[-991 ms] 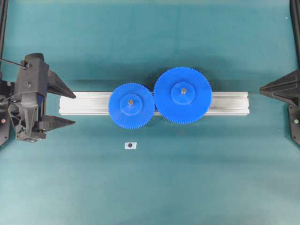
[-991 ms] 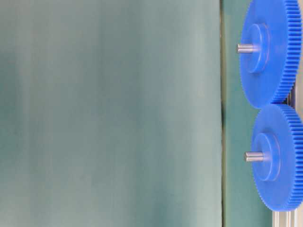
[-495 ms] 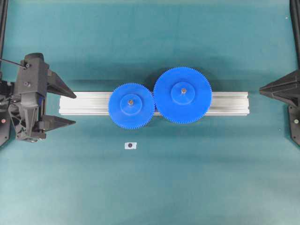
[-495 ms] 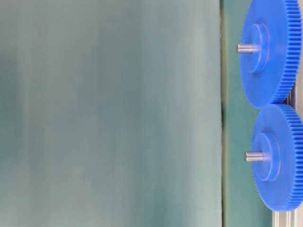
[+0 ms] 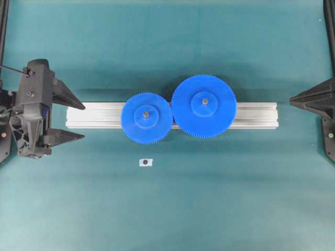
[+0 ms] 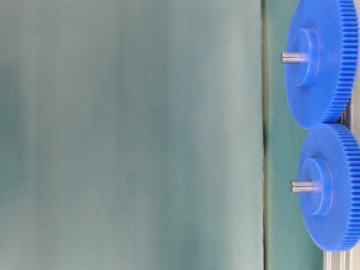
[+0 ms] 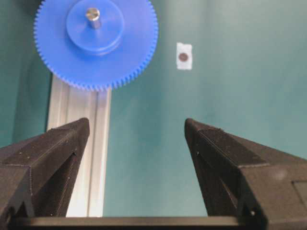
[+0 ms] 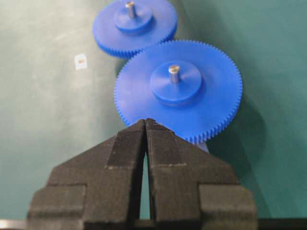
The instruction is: Insert the small gear onto the shaft.
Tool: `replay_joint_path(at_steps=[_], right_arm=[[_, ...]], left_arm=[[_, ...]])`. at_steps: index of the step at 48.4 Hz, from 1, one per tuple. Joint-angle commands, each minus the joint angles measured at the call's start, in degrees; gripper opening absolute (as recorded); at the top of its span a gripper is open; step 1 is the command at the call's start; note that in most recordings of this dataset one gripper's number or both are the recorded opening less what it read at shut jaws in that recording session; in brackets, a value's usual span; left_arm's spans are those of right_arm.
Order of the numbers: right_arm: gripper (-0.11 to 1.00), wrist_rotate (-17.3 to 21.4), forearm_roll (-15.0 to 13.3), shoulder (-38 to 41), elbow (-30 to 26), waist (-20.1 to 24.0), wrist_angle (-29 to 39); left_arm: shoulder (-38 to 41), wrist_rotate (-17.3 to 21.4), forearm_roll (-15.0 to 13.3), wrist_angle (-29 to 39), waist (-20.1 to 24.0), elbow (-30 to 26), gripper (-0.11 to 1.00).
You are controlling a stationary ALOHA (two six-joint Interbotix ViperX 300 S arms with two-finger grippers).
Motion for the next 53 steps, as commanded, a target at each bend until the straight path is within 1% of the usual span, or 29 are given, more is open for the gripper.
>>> replay_joint_path(at_steps=[1,34,53], right_arm=[[0.06,0.44,0.0,0.44,-0.62,-0.18,-0.53],[0.06,0.44,-0.09,0.44,-0.7,-0.18,-0.53],[0.06,0.44,0.0,0.44,-0.62,-1.23,-0.53]], left_arm=[[-0.09,0.0,0.09,-0.44,-0.26,-0.7,0.81],[-0.35,0.0,0.09,-0.44,-0.26,-0.53,0.81],[-0.35,0.26,0.09,-0.35,-0.26,-0.44,0.81]])
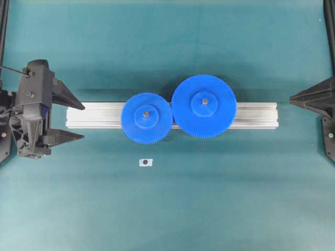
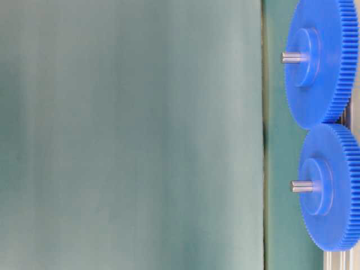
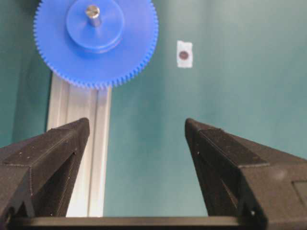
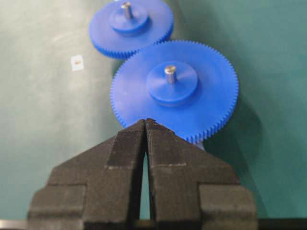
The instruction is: Insert the small gear onto the shaft.
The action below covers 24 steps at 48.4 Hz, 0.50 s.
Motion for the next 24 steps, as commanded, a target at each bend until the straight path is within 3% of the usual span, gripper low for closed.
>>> replay_joint_path(at_steps=[1,24], right_arm=[[0.06,0.44,0.0,0.44,-0.62,-0.35,-0.53],[0.06,0.44,0.0,0.44,-0.62,-0.35,-0.53]], left_arm=[[-0.26,0.09,0.09,-0.44,-0.18,-0.7,0.81],[-0.26,0.09,0.09,-0.7,-0.18,-0.88,0.81]])
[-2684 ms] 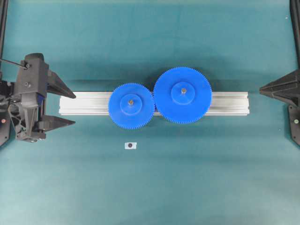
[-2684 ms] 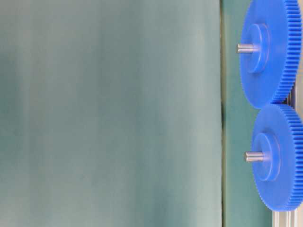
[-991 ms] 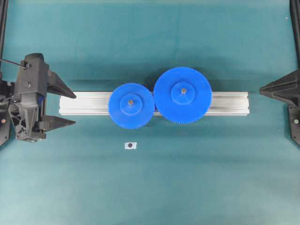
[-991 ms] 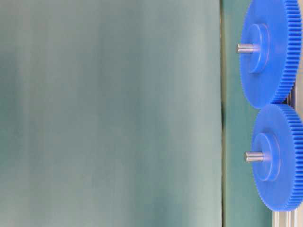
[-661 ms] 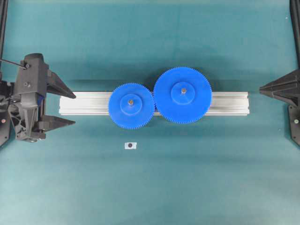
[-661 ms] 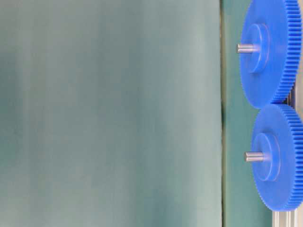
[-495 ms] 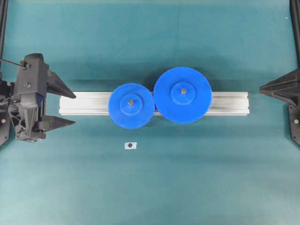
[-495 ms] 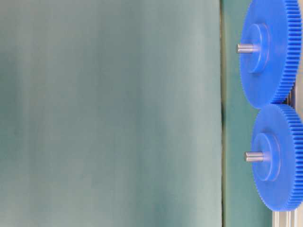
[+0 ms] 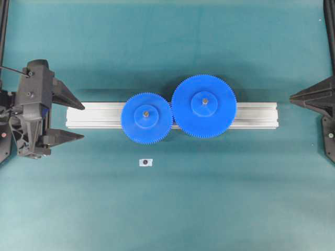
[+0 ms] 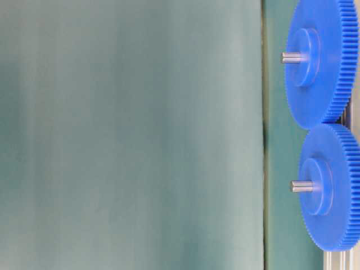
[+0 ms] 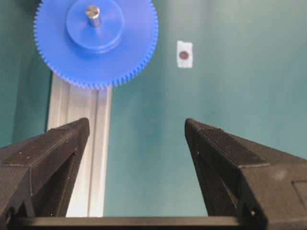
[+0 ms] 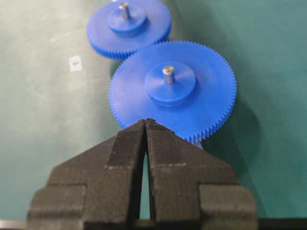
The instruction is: Insert the small gear onto the shaft.
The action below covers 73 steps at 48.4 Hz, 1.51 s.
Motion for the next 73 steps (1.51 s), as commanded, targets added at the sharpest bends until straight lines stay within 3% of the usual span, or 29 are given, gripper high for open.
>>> replay_joint_path(at_steps=[1,73], right_arm=[[0.06,0.44,-0.09,0.53,-0.62,-0.18,-0.53],[0.06,0.44,-0.09,0.53,0.0,-0.18,-2.11]], left_arm=[[-0.26,0.09,0.09,-0.7,-0.18,-0.79,0.81],[-0.35,0.0,0.09,-0.79,-0.18,-0.44,0.8]])
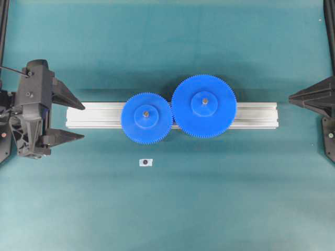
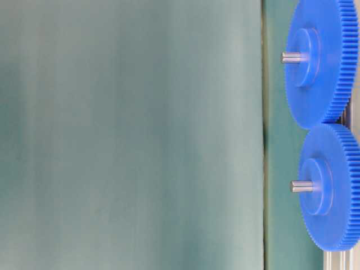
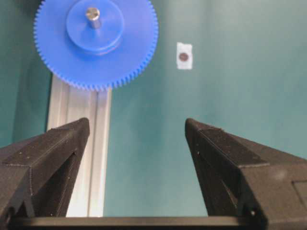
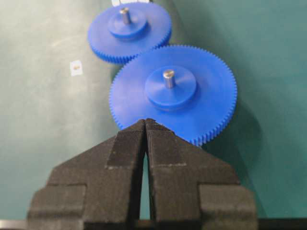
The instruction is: Insert the small gear onto the shaft.
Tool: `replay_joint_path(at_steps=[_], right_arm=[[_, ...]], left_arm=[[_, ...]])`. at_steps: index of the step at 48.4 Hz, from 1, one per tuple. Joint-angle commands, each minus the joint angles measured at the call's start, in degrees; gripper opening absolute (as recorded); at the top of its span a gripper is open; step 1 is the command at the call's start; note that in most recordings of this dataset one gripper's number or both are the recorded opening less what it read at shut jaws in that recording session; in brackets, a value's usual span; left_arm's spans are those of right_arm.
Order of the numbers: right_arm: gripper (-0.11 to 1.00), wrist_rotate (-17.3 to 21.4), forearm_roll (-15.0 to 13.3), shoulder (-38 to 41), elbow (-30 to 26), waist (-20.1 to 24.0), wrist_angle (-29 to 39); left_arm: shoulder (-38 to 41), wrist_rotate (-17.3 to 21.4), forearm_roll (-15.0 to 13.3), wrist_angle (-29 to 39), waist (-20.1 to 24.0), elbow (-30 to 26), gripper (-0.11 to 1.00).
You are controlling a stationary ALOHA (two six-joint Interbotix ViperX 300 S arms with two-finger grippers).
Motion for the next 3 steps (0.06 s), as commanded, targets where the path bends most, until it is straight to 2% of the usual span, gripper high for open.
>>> replay_joint_path(at_steps=[1,3], right_arm=[[0.06,0.35,0.0,0.44,-0.79,-0.18,-0.18],[0.06,0.44,0.0,0.44,-0.79,-0.18,-0.18]], left_arm=[[-0.26,0.0,0.09,-0.44,-0.18,-0.7,0.81],[-0.26,0.0,0.09,-0.44,-0.18,-0.62,0.81]])
